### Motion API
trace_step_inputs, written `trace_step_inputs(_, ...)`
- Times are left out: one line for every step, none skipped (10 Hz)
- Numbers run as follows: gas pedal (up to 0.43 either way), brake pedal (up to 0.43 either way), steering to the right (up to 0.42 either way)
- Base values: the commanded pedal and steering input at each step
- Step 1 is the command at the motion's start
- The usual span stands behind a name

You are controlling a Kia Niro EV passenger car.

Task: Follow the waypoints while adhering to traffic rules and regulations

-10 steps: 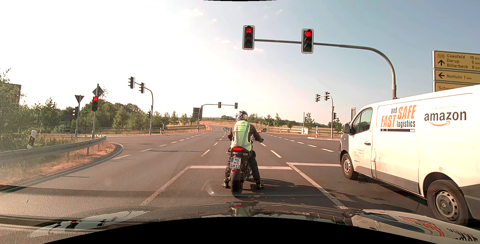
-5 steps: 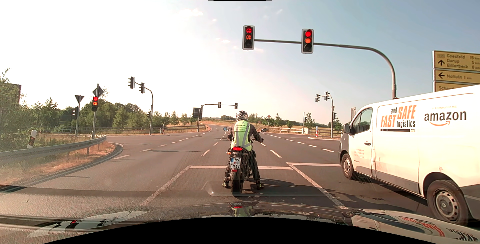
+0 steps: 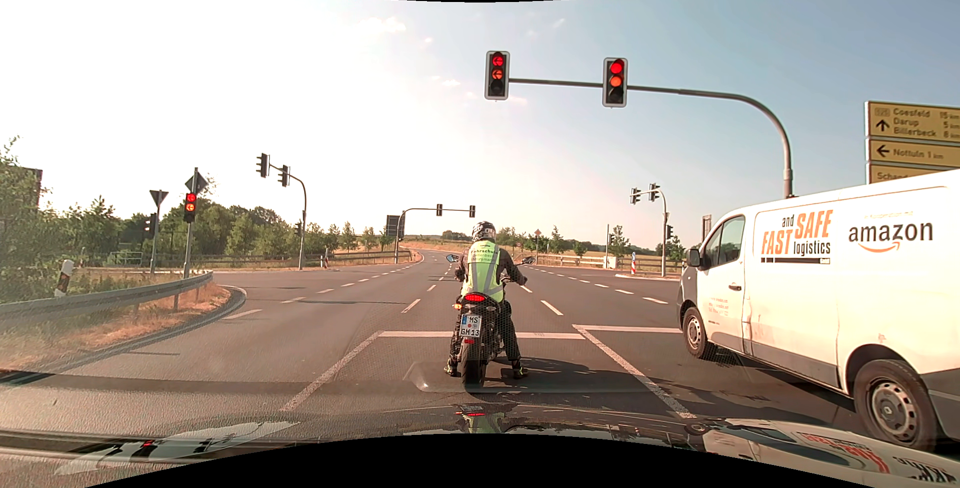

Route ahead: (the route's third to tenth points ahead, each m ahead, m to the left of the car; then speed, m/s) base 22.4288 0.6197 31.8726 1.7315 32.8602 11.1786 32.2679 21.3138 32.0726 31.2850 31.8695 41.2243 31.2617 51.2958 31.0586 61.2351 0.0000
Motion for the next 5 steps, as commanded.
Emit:
trace_step_inputs(0.0,0.0,-0.015)
trace_step_inputs(0.0,0.0,-0.015)
trace_step_inputs(0.0,0.0,-0.015)
trace_step_inputs(0.0,0.0,-0.015)
trace_step_inputs(0.0,0.0,-0.016)
